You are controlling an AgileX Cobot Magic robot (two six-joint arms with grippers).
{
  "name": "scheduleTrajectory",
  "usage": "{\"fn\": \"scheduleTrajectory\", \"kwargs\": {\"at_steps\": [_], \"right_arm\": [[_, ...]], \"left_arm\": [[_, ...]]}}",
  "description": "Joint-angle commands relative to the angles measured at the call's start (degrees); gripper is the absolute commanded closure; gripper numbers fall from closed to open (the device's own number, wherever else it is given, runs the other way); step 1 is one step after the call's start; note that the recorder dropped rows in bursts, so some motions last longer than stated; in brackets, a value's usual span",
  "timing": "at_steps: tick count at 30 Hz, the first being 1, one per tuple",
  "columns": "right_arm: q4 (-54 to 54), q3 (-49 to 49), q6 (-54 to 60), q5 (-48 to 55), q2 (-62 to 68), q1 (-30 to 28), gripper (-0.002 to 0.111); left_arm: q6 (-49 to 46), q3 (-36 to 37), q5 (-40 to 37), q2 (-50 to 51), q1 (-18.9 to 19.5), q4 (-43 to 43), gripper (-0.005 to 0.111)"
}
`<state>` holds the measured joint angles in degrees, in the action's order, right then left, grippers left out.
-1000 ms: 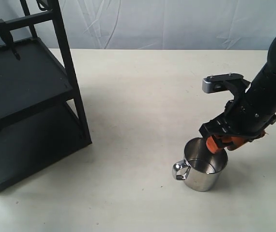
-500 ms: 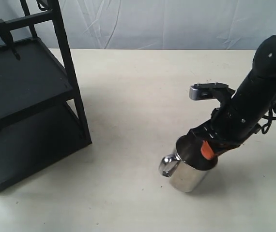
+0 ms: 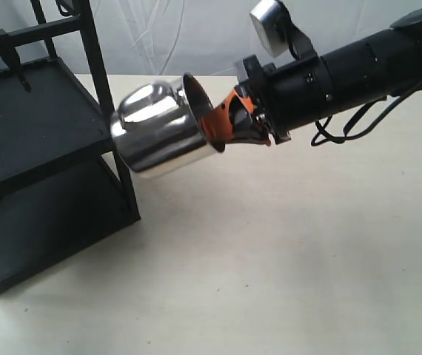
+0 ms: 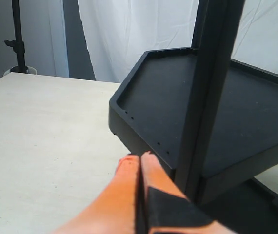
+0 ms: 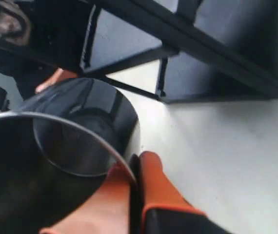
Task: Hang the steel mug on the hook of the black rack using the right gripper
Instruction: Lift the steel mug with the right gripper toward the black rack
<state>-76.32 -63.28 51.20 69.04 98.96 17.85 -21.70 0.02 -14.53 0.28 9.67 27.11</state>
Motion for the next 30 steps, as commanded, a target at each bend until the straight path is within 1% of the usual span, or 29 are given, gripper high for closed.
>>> {"fn": "scheduleTrajectory", "kwargs": {"at_steps": [1,7,10,15,18,21,26,30], "right_arm": [[-3.7,-3.6,-3.8,0.9,-0.4,0.6,0.109],[1.3,-8.8,-9.9,0.9,0.1,5.5,0.109],[2.8,-10.8,-12.1,0.9,1.7,7.9,0.109],[4.0,-11.5,-13.0,0.9,5.4,10.2,0.109],[4.3,-11.5,-13.0,0.9,6.6,10.4,0.109],[7.5,-11.5,-13.0,0.9,6.2,10.2,0.109],[20.2,-11.5,-14.9,0.9,4.4,10.1,0.109],[21.2,-11.5,-15.7,0.9,4.3,6.7,0.109]], "left_arm": [[-0.1,0.0,0.7,-0.3,0.0,0.5,0.105],[-0.1,0.0,0.7,-0.3,0.0,0.5,0.105],[-0.1,0.0,0.7,-0.3,0.0,2.0,0.105],[-0.1,0.0,0.7,-0.3,0.0,4.3,0.105],[-0.1,0.0,0.7,-0.3,0.0,4.4,0.105],[-0.1,0.0,0.7,-0.3,0.0,4.4,0.105],[-0.1,0.0,0.7,-0.3,0.0,4.4,0.105],[-0.1,0.0,0.7,-0.3,0.0,4.4,0.105]]}}
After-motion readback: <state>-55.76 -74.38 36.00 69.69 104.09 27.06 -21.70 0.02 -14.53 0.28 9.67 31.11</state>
